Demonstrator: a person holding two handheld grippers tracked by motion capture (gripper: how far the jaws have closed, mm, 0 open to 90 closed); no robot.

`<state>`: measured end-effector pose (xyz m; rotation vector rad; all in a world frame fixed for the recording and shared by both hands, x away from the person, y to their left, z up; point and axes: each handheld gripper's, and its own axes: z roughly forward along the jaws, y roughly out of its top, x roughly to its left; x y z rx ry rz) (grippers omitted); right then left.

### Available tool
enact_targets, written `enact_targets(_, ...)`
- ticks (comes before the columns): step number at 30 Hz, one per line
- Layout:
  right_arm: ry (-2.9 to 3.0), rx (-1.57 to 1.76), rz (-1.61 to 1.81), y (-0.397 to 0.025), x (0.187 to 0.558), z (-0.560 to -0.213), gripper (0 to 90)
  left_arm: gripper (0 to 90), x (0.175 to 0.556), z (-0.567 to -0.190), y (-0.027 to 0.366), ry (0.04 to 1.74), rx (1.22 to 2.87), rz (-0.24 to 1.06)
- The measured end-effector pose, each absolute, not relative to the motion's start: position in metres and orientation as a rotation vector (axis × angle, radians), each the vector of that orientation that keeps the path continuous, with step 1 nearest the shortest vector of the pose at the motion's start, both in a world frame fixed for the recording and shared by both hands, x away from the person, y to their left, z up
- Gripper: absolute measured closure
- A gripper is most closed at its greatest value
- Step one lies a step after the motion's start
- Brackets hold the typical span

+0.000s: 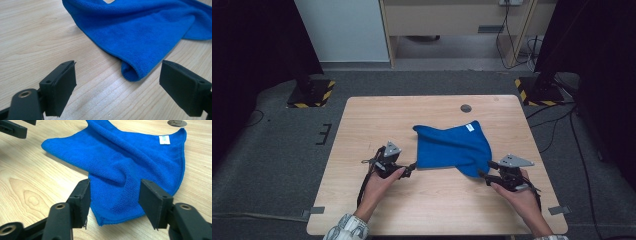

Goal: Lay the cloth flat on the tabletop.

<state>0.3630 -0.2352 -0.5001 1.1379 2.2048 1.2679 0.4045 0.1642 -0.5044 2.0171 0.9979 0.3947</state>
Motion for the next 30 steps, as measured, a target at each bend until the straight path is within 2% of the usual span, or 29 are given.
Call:
enact_targets(9, 2.235, 1.121, 1.218, -0.231, 0.364, -0.506, 27.0, 13.5, 0.405, -0.507, 0.160, 0.978, 2.040, 0.391)
enact_targets(12, 2.254, 1.098, 1.223, -0.226, 0.365, -0.507, 25.2, 14.0, 0.404, -0.509, 0.157, 0.973, 2.053, 0.381)
enact_targets(21, 2.318, 1.020, 1.166, -0.216, 0.361, -0.514, 42.5, 17.7, 0.400, -0.515, 0.138, 0.944, 2.101, 0.383)
enact_targets(27, 2.346, 1.000, 1.132, -0.212, 0.362, -0.518, 36.9, 19.0, 0.398, -0.520, 0.128, 0.924, 2.144, 0.358)
enact_targets(30, 2.356, 0.985, 1.116, -0.210, 0.361, -0.519, 36.6, 24.3, 0.396, -0.521, 0.124, 0.900, 2.162, 0.374)
